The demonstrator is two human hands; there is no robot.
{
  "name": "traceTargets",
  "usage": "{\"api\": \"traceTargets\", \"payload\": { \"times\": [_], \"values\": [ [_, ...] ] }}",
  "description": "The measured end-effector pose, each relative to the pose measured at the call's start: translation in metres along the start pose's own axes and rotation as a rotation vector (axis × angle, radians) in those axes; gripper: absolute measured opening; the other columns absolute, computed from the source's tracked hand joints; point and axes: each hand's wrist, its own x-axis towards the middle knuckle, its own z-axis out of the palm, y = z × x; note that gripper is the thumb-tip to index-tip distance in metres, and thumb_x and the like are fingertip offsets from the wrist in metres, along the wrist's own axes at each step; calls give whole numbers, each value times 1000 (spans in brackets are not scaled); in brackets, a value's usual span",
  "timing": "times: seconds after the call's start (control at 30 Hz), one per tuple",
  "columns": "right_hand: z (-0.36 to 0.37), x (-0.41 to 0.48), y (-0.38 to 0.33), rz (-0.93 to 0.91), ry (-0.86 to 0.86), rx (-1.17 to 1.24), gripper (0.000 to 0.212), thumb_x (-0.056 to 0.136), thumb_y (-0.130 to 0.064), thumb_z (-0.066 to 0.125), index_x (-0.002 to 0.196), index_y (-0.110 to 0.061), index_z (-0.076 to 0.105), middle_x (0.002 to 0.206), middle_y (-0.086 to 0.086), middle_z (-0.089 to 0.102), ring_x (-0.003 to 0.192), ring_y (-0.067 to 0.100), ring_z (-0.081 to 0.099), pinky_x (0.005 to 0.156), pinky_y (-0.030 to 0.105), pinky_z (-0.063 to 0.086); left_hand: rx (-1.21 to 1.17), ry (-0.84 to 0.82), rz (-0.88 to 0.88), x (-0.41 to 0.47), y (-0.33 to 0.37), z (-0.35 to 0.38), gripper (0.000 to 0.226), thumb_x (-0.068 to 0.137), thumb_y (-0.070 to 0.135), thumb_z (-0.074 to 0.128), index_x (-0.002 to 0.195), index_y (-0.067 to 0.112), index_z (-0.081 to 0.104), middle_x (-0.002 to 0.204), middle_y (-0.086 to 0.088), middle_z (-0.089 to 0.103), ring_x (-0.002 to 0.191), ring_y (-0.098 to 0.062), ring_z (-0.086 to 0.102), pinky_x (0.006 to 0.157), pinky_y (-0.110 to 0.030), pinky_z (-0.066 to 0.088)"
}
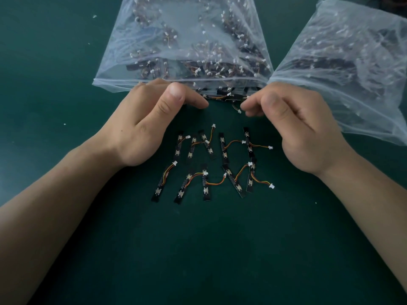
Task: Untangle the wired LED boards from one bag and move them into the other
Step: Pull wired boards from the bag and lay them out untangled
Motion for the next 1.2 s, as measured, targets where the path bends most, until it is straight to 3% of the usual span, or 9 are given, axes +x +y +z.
{"api": "traceTargets", "payload": {
  "times": [0.17,0.33,0.47,0.53,0.63,0.77,0.93,1.07,1.2],
  "values": [
    [-1,-1,-1,-27,-77,-15,42,110,-36,38,123,-16,72,118,-8,75,119,17,67,103,45,50,7,-10,16,1,-3,0,71,94,55,26,115,5,72,109,-6,74,99,-18,65,91,-32,51],
    [2,1,-4,29,-43,-84,46,112,-39,33,131,-20,70,127,-14,72,126,3,60,112,32,42,14,-2,15,0,-4,0,71,94,56,25,115,6,72,109,-6,74,99,-20,65,93,-37,52],
    [6,2,-4,-9,21,-207,55,112,-37,37,102,9,67,90,26,69,92,38,63,89,46,45,3,-2,21,0,-4,0,71,94,55,25,115,6,72,109,-6,74,97,-16,64,92,-33,51],
    [6,2,-3,-32,67,-219,53,111,-35,40,97,7,69,85,18,70,88,32,65,84,41,47,2,-2,22,0,-4,0,72,94,56,25,115,6,72,109,-6,74,97,-16,63,92,-32,50],
    [4,2,-4,-90,142,-157,37,110,-27,43,99,-10,74,93,-5,72,94,7,66,84,25,45,-6,-2,26,0,-5,0,71,94,55,25,114,6,72,108,-6,74,96,-15,63,91,-33,50],
    [4,1,-3,-142,151,-118,35,110,-23,43,87,-20,69,78,4,68,79,14,64,74,28,44,0,-3,43,1,-7,1,69,96,54,26,114,6,73,107,-6,74,96,-17,64,91,-35,51],
    [2,-1,-3,-100,135,-35,46,111,-25,39,75,-14,65,67,8,64,67,18,61,63,38,47,-66,-10,51,2,-15,2,63,101,48,28,113,5,72,102,-4,76,88,-7,66,84,-26,53],
    [3,-2,-2,-16,76,44,42,111,-28,39,88,-15,72,79,0,74,75,19,68,68,29,51,-89,-17,69,2,-19,4,56,107,37,29,113,3,73,102,-1,77,89,0,66,84,-18,50],
    [4,-2,-4,0,22,8,40,109,-29,41,94,-14,75,82,-4,75,78,13,70,69,20,48,-69,-6,66,1,-22,4,64,102,49,28,113,5,73,102,-1,77,88,-3,66,85,-22,51]
  ]
}}
